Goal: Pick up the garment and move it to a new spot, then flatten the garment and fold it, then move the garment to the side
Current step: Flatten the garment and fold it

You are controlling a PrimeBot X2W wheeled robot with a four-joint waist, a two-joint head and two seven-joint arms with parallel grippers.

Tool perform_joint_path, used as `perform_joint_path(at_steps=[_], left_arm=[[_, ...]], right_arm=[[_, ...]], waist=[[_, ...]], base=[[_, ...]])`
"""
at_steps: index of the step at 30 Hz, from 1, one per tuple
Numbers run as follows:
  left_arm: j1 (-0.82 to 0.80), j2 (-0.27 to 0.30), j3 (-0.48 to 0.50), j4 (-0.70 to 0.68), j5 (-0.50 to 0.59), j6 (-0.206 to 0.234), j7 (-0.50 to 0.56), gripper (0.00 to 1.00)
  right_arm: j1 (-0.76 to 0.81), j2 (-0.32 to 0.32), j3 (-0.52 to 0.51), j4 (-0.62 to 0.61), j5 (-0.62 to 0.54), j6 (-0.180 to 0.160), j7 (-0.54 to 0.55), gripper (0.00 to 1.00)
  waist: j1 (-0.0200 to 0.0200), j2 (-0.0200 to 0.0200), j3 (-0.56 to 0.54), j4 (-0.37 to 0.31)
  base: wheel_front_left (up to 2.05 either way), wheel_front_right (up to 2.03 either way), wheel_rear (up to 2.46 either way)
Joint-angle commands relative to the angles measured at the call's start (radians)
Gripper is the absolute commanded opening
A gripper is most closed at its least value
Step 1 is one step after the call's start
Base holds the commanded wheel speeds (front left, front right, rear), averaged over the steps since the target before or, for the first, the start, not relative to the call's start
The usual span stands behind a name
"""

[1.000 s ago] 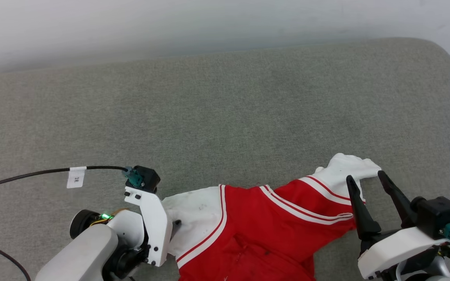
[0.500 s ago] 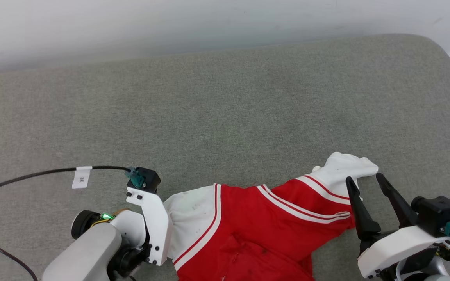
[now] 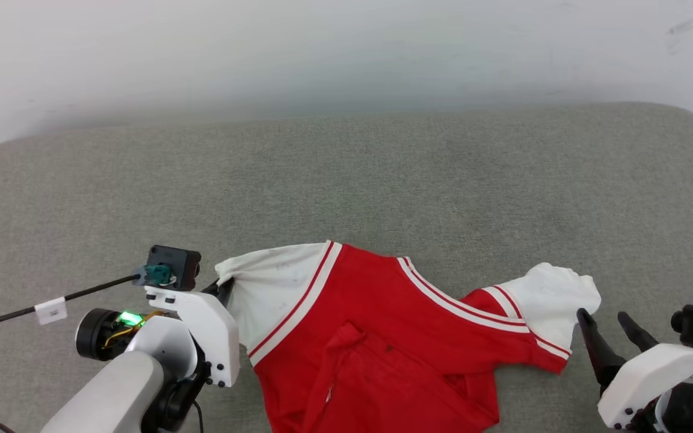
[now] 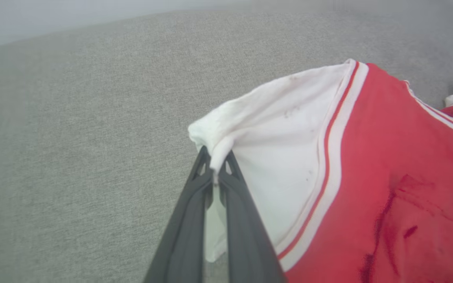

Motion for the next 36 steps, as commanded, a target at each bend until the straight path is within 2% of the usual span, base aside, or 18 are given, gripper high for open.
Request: perform_joint_path(at_steps=[1,8,15,19,24,25,26,27,31,36], left_arm=[[0.018,0.008,0.012,-0.022,0.007,0.011,-0.017,0.00],[0.030,0.043,0.032,-0.137,0.021,0.043,-0.035,0.00],[-0.007,0.038,0.028,-0.201,0.033,0.047,-0.033,0.00],[-0.014,0.039,0.032,-0.203,0.028,0.040,-0.035,0.00],[-0.023,0.036,0.030,-0.191,0.026,0.034,-0.044,0.00],[-0.024,0.035,0.030,-0.188,0.025,0.031,-0.044,0.00],[-0.024,0.033,0.031,-0.185,0.023,0.030,-0.046,0.00],[-0.024,0.033,0.033,-0.181,0.019,0.031,-0.050,0.00],[-0.008,0.027,0.045,-0.154,0.004,0.027,-0.073,0.00],[0.005,0.012,0.065,-0.121,-0.007,0.035,-0.114,0.00]], right_arm=[[-0.023,-0.016,-0.016,0.027,0.010,0.000,0.028,1.00],[-0.149,-0.095,-0.055,0.191,0.049,0.000,0.225,1.00],[-0.301,-0.143,-0.035,0.340,0.046,0.000,0.372,1.00],[-0.360,-0.151,-0.028,0.422,0.036,0.000,0.402,1.00],[-0.364,-0.131,-0.009,0.545,0.052,-0.001,0.480,1.00],[-0.363,-0.124,-0.006,0.562,0.058,-0.001,0.495,0.48],[-0.364,-0.116,-0.005,0.571,0.066,0.000,0.504,0.03],[-0.368,-0.111,-0.003,0.573,0.068,0.000,0.504,0.00],[-0.394,-0.132,0.013,0.539,0.067,0.000,0.459,0.00],[-0.435,-0.173,0.059,0.447,0.051,0.000,0.350,0.00]], waist=[[0.0000,0.0000,-0.006,0.014],[0.0000,0.0000,0.023,0.053],[0.0000,0.0000,0.095,0.084],[0.0000,0.0000,0.125,0.093],[0.0000,0.0000,0.138,0.100],[0.0000,0.0000,0.138,0.100],[0.0000,0.0000,0.137,0.101],[0.0000,0.0000,0.135,0.100],[0.0000,0.0000,0.108,0.091],[0.0000,0.0000,0.049,0.072]], base=[[0.00,0.00,0.00],[0.00,0.00,0.00],[0.00,0.00,0.00],[0.00,0.00,0.00],[0.00,0.00,0.00],[0.00,0.00,0.00],[0.00,0.00,0.00],[0.00,0.00,0.00],[0.00,0.00,0.00],[0.00,0.00,0.00]])
